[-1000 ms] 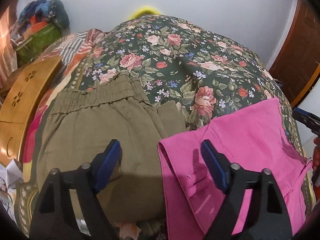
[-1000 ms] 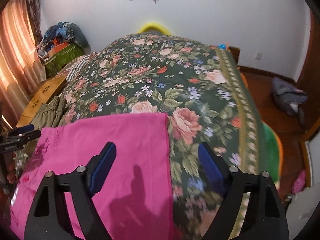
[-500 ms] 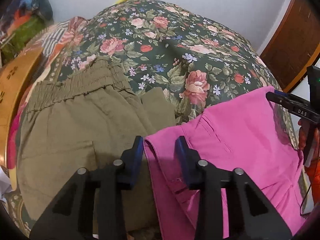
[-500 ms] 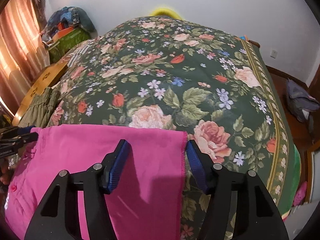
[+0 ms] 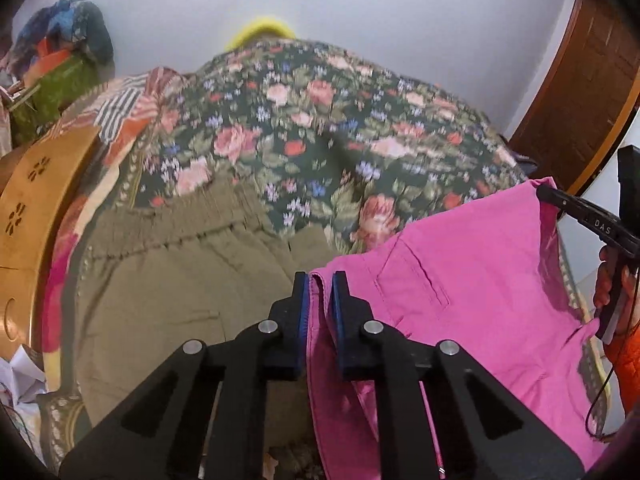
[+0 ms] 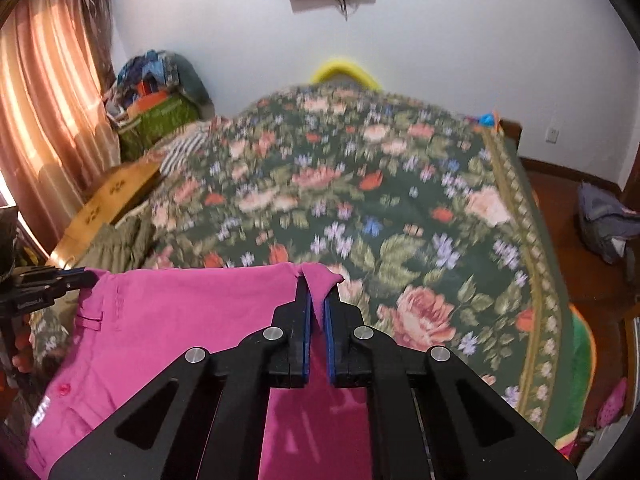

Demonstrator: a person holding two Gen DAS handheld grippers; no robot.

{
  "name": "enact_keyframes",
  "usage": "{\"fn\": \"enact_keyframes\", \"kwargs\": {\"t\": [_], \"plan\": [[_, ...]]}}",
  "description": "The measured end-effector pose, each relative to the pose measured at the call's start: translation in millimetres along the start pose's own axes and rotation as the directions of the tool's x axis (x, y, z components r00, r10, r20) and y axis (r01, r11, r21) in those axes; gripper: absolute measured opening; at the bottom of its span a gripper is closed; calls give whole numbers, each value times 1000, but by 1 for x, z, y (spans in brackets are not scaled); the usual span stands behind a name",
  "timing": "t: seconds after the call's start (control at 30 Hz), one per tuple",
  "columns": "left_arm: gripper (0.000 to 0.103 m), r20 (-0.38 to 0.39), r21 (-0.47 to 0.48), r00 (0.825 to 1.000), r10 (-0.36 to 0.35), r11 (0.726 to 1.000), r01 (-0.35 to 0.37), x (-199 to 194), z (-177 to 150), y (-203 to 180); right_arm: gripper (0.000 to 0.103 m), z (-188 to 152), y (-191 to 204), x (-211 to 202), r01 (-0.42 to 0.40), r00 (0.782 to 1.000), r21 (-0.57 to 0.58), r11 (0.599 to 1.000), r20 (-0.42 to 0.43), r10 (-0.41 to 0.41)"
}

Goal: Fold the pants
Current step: 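Lift the waistband with both grippers and fold it over toward the hem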

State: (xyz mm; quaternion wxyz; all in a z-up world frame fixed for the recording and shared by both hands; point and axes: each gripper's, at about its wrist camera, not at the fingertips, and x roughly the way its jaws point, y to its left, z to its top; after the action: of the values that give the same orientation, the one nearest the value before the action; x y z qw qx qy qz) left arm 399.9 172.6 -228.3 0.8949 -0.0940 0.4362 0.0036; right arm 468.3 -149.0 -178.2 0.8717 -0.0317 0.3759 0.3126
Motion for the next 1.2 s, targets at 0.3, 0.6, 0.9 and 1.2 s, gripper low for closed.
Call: {"fn": "enact_keyframes", "kwargs": {"t": [0.3, 0.6, 0.9, 1.2], "plan": [[10, 90, 15, 995, -33, 999, 31, -51, 14, -12, 4, 17, 9, -46, -15, 995, 28, 999, 98, 12], [10, 175, 90, 981, -86, 993, 71, -126, 7, -43, 4, 14, 25, -114, -32, 985, 20, 999, 169, 28], [10, 186, 141, 977, -108, 987, 82, -183, -41, -67, 4, -22, 46, -177, -40, 983, 13, 999, 179, 38], [10, 130, 135, 984, -123, 985, 106, -208, -104, -70, 4, -72, 63, -207, -52, 988, 22, 998, 145, 49]]}}
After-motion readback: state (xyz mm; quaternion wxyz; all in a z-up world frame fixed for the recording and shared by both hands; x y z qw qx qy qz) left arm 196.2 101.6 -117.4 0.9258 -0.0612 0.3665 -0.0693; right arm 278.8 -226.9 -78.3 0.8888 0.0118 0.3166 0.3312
